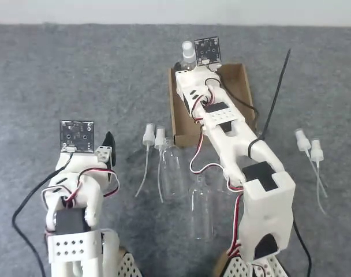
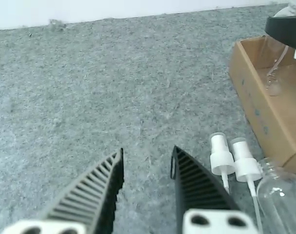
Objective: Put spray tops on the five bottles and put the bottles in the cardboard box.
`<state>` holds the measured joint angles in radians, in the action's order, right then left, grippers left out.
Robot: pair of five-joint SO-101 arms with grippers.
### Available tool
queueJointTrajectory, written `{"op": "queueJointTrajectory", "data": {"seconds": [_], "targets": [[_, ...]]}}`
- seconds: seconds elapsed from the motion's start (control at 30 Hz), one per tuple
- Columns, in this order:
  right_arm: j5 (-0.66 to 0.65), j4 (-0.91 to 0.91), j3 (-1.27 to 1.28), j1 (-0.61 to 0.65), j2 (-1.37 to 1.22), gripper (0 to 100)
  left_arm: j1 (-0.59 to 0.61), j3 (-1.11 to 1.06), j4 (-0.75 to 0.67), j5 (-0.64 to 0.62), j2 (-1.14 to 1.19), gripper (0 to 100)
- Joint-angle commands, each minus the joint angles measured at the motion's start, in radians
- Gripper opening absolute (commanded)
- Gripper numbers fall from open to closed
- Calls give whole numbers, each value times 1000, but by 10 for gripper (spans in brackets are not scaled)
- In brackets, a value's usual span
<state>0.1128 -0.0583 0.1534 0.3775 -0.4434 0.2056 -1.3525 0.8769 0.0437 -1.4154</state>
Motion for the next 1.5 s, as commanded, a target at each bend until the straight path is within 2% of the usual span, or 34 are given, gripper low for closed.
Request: {"op": "queueJointTrajectory", "data": {"seconds": [0.0,0.23,0.47,0.87,1.07,1.23,1.47], "targets": [[-14,-12,-52,8,24,194,5,2,-25,0,-23,144],[-14,53,-74,27,24,327,5,2,-25,0,-23,144],[-15,74,-127,35,24,325,5,2,-25,0,-21,144],[-15,278,-330,25,25,325,5,2,-25,0,-20,144],[-15,532,-489,25,153,325,5,2,-25,0,-20,144],[-15,817,-511,24,343,325,5,2,-25,0,-20,144],[-140,1210,-511,-53,555,325,5,2,-23,0,-18,144]]}}
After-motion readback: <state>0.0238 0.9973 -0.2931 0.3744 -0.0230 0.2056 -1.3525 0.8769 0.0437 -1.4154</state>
